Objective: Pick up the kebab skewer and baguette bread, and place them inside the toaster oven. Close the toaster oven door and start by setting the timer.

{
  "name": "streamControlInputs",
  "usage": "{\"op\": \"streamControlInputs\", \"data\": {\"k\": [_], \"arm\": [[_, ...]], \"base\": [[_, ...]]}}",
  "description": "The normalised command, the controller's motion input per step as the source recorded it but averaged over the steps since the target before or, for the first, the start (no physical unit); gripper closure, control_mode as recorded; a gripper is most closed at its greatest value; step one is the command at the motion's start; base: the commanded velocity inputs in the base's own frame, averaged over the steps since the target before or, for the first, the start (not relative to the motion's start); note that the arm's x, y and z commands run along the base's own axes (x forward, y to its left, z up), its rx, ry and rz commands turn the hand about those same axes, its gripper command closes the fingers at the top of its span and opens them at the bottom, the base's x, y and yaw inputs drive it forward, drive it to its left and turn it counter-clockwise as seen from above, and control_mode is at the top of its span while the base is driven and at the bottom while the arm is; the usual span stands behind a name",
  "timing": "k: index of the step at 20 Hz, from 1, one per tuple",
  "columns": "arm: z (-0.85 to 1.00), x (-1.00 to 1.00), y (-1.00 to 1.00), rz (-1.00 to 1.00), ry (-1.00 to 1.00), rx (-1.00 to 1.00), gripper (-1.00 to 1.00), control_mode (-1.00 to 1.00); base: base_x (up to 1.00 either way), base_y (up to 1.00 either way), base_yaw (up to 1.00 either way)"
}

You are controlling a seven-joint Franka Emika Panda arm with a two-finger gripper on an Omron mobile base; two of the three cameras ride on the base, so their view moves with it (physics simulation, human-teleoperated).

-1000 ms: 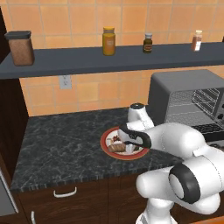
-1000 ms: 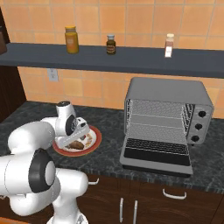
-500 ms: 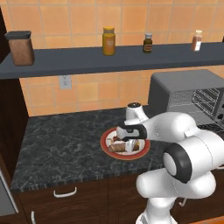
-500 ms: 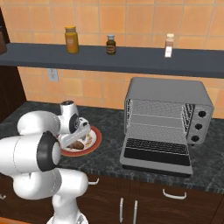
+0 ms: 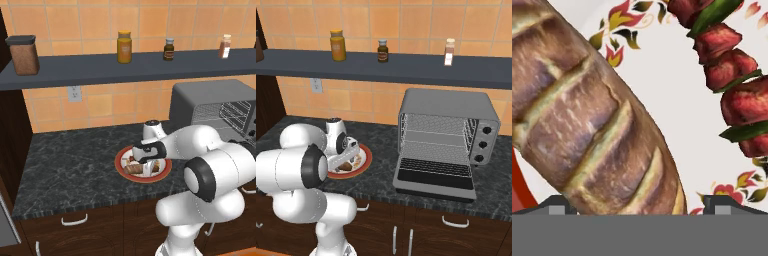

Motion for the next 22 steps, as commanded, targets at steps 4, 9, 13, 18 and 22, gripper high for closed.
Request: {"op": "streamControlInputs", "data": {"k": [4,9,13,18,22], "arm": [[-0.20,0.00,0.00,0.02,0.02,0.01,-1.00,-1.00],[-0.06,0.00,0.00,0.03,0.02,0.02,1.00,-1.00],[0.09,-0.21,-0.17,0.00,0.08,0.07,1.00,-1.00],[0.96,-0.75,-0.45,0.00,0.00,0.16,1.00,-1.00],[1.00,-0.84,-0.55,-0.10,0.00,0.08,1.00,-1.00]], "base": [[0.00,0.00,0.00],[0.00,0.00,0.00],[0.00,0.00,0.00],[0.00,0.00,0.00],[0.00,0.00,0.00]]}}
